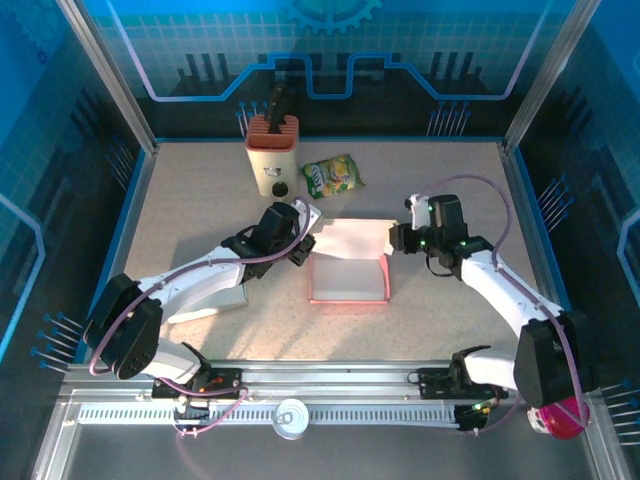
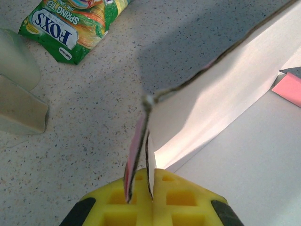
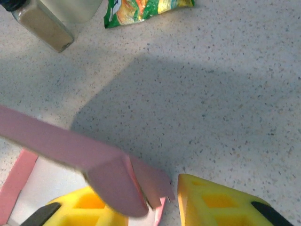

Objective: Fold the paper box

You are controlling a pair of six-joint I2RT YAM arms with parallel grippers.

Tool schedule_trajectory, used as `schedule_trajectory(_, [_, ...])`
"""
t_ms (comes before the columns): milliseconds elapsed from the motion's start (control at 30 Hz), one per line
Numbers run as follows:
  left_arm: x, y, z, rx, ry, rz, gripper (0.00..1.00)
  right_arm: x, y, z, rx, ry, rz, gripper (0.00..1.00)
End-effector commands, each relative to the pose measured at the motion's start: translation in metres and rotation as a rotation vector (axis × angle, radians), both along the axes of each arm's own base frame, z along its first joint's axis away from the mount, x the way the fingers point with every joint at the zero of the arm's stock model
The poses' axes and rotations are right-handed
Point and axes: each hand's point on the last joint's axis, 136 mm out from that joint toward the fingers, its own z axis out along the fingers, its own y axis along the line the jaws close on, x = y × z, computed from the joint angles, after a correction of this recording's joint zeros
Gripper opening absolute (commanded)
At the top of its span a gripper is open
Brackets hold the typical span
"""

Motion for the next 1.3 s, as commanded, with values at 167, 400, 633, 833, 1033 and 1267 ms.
schedule_trajectory(167, [0.005,-0.001,0.002,-0.003,-0.002,0.001,0.00,0.010,0.010,0.004,-0.039,-0.029,0.025,0.18])
schedule_trajectory(400, [0.009,-0.002,0.006,-0.044,0.013,0.046,0.00,0.011,0.014,0.003,-0.089,-0.036,0.003,0.01])
schedule_trajectory(633, [0.023,0.011,0.014,-0.116,0.022,0.292,0.00,0.011,0.019,0.008,-0.124,-0.052,-0.100,0.00])
schedule_trajectory(833, [0.026,-0.003,0.014,-0.175,0.035,0.407,0.00,0.011,0.029,0.014,-0.129,-0.073,-0.206,0.00])
schedule_trajectory(1033, [0.031,-0.011,0.011,-0.199,0.032,0.424,0.00,0.023,0.036,0.028,-0.068,-0.080,-0.275,0.00])
schedule_trajectory(1267, [0.048,-0.025,0.025,-0.249,-0.056,0.368,0.00,0.040,0.046,0.036,0.022,-0.103,-0.321,0.00])
